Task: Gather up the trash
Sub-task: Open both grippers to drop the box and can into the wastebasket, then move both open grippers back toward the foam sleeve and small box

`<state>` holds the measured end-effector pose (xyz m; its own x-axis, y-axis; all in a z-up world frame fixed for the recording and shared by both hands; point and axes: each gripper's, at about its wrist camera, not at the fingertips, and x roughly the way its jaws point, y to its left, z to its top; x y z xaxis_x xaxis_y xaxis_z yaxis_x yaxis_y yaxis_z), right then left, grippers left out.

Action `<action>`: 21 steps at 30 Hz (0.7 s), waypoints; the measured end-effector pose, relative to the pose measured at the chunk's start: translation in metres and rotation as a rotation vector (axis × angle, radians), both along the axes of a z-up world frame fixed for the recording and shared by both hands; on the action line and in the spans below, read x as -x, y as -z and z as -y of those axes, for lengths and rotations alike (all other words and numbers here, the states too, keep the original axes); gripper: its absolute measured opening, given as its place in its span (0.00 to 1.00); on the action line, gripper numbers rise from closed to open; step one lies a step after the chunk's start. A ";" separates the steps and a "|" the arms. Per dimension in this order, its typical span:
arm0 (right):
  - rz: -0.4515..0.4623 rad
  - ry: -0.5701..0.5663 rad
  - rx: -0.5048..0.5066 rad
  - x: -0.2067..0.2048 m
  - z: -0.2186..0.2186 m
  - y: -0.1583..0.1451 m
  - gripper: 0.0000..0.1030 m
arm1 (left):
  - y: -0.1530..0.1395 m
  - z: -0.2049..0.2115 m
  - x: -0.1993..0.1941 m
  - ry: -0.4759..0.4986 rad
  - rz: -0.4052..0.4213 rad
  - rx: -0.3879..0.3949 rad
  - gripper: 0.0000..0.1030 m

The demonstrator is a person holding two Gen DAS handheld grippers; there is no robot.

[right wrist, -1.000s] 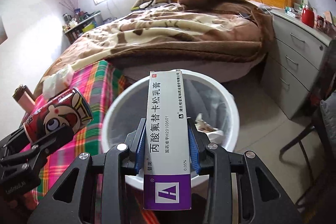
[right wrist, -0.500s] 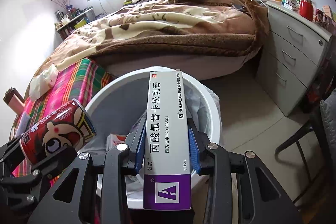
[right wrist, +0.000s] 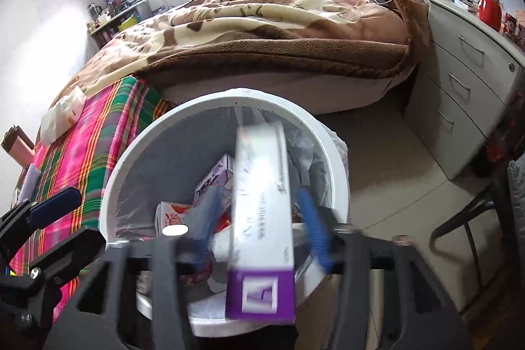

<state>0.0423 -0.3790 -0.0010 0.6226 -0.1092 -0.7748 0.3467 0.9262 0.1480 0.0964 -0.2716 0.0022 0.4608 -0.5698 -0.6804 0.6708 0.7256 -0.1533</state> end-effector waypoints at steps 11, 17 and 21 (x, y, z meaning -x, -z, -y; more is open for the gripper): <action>0.042 0.000 0.017 0.006 -0.013 -0.014 0.65 | -0.006 -0.027 -0.001 -0.038 0.010 0.021 0.67; 0.075 -0.014 0.021 0.008 -0.028 -0.024 0.65 | -0.012 -0.047 0.001 -0.072 0.028 0.032 0.67; 0.095 -0.031 0.027 0.008 -0.039 -0.027 0.65 | -0.018 -0.062 0.001 -0.106 0.047 0.035 0.67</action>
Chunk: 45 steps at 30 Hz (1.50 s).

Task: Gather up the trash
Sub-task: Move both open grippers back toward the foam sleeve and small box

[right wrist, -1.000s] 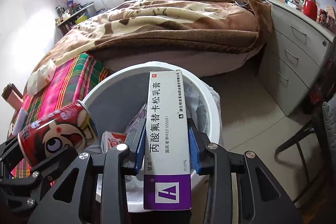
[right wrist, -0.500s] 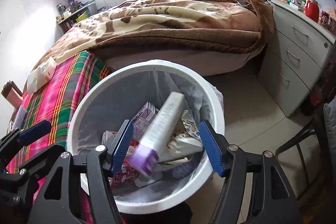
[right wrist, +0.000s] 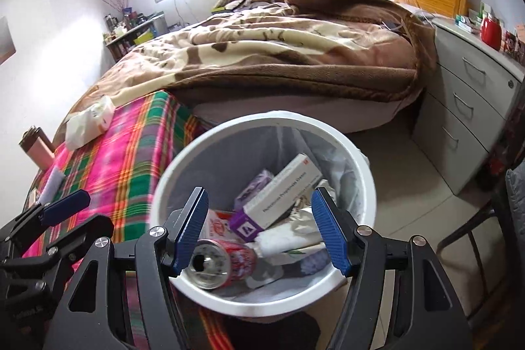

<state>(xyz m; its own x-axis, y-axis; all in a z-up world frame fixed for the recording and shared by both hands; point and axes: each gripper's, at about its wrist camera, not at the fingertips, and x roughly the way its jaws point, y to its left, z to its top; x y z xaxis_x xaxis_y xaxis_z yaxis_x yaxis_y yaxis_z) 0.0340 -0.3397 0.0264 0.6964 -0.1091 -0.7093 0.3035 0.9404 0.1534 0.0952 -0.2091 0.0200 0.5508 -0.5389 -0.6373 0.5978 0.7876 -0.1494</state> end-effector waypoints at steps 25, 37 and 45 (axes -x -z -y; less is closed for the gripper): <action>0.078 -0.148 -0.024 -0.028 -0.099 -0.007 0.65 | -0.005 -0.134 -0.018 -0.270 0.046 0.020 0.68; 0.059 -0.250 -0.023 -0.062 -0.156 -0.001 0.65 | 0.005 -0.218 -0.042 -0.460 0.026 0.020 0.68; 0.040 -0.290 -0.020 -0.082 -0.186 0.003 0.65 | 0.012 -0.259 -0.055 -0.548 0.013 0.015 0.69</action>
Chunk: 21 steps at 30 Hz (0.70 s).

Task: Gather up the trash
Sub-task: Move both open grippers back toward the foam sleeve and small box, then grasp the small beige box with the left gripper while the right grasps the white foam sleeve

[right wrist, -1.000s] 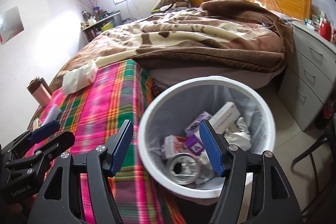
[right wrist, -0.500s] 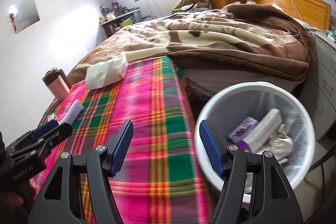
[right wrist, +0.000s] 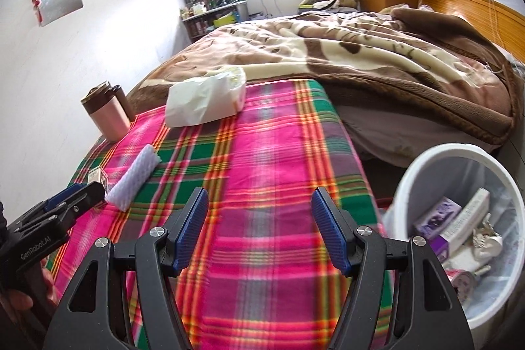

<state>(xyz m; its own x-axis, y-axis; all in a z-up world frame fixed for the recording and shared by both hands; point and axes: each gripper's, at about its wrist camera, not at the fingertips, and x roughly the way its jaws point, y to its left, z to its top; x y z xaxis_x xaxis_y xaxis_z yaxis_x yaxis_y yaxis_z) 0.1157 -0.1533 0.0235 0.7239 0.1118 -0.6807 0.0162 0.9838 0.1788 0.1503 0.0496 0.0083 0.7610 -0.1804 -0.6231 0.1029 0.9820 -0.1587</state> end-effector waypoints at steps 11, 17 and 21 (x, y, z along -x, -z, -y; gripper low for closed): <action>-0.048 -0.062 -0.023 -0.035 -0.048 0.014 0.65 | 0.018 -0.054 -0.025 -0.100 -0.041 -0.017 0.69; -0.084 -0.086 -0.061 -0.054 -0.071 0.024 0.65 | 0.031 -0.079 -0.040 -0.121 -0.099 0.035 0.69; -0.091 -0.096 -0.052 -0.062 -0.084 0.027 0.65 | 0.033 -0.086 -0.047 -0.122 -0.106 0.009 0.69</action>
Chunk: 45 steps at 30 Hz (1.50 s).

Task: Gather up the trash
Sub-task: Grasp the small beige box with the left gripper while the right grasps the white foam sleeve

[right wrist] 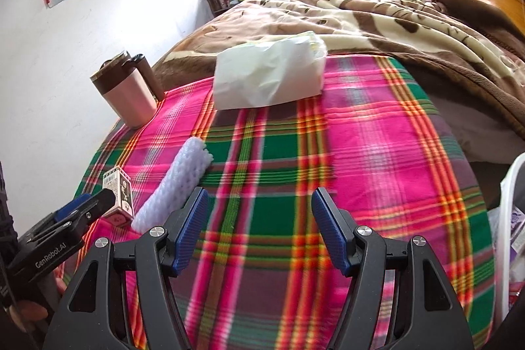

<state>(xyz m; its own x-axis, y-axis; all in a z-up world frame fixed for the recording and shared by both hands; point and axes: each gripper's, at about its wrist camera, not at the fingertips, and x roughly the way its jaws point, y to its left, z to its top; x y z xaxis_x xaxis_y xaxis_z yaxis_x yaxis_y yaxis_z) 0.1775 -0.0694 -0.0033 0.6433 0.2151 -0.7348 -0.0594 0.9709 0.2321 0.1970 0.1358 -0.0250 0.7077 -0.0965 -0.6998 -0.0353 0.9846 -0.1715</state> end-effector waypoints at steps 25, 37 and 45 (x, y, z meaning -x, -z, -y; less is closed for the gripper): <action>-0.107 -0.105 0.005 -0.043 -0.064 0.027 0.65 | 0.026 -0.042 -0.026 -0.039 -0.093 0.041 0.69; -0.102 -0.127 0.064 -0.040 -0.066 0.026 0.64 | 0.029 -0.038 -0.040 -0.035 -0.105 0.012 0.69; -0.105 -0.182 -0.042 -0.039 -0.072 0.028 0.27 | 0.028 -0.036 -0.039 -0.031 -0.101 0.026 0.47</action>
<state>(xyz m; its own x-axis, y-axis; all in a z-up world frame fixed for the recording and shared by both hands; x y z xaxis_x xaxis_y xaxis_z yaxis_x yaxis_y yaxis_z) 0.2167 0.0026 -0.0308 0.5118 0.3523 -0.7836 -0.2060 0.9358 0.2862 0.2364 0.1714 -0.0525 0.6365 -0.0948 -0.7655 -0.0842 0.9780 -0.1911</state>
